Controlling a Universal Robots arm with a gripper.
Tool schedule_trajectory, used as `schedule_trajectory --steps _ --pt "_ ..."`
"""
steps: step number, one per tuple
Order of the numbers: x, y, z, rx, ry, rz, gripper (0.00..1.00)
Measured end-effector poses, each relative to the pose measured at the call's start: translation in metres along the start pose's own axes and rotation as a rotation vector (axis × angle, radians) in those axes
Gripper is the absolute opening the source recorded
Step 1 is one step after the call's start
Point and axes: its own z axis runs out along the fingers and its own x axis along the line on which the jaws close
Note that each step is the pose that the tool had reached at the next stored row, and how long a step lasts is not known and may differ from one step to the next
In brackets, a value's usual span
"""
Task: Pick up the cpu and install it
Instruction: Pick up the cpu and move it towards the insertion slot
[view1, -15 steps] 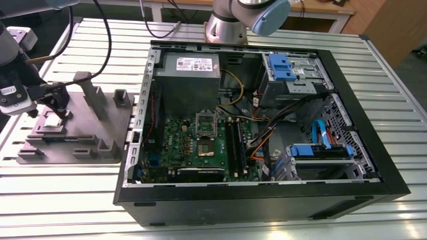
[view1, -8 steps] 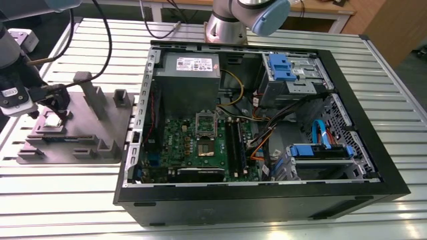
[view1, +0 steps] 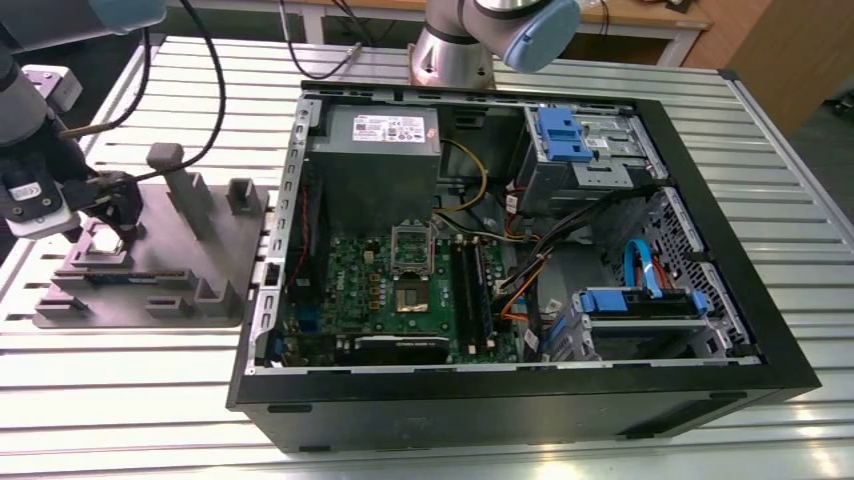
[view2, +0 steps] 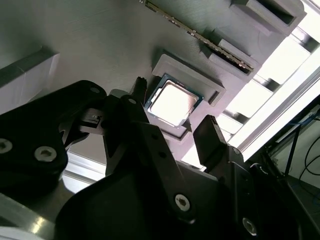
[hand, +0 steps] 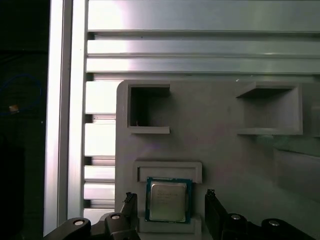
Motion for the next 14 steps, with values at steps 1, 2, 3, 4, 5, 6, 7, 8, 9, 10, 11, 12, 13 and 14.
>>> schedule_trajectory --steps 1,2,3,4,5,6,7,8,9,10,11,12,13,14 --pt "0.0 0.0 0.0013 -0.0001 0.0 0.0 0.65" --pt "0.0 -0.0001 0.0024 0.0 0.0 0.0 0.65" --pt "0.0001 -0.0001 0.0035 0.0 0.0 0.001 0.65" --pt "0.0001 -0.0002 0.0045 0.0 0.0 0.001 0.65" --pt "0.0001 -0.0002 0.0053 0.0 -0.0001 0.001 0.65" --pt "0.0002 -0.0003 0.0061 0.0 0.0 0.001 0.65" --pt "0.0002 -0.0003 0.0069 0.0 -0.0001 0.001 0.65" --pt "0.0002 -0.0003 0.0076 0.0 -0.0001 0.002 0.65" --pt "0.0002 -0.0004 0.0081 0.0 0.0 0.002 0.65" --pt "0.0002 -0.0004 0.0086 0.0 0.0 0.002 0.65" --pt "0.0002 -0.0004 0.009 0.0 0.0 0.002 0.65" --pt "0.0002 -0.0004 0.0091 0.0001 0.0 0.002 0.65" --pt "0.0002 -0.0004 0.0092 0.0001 0.0001 0.002 0.65" --pt "0.0002 -0.0004 0.0093 0.0 0.0 0.002 0.65"
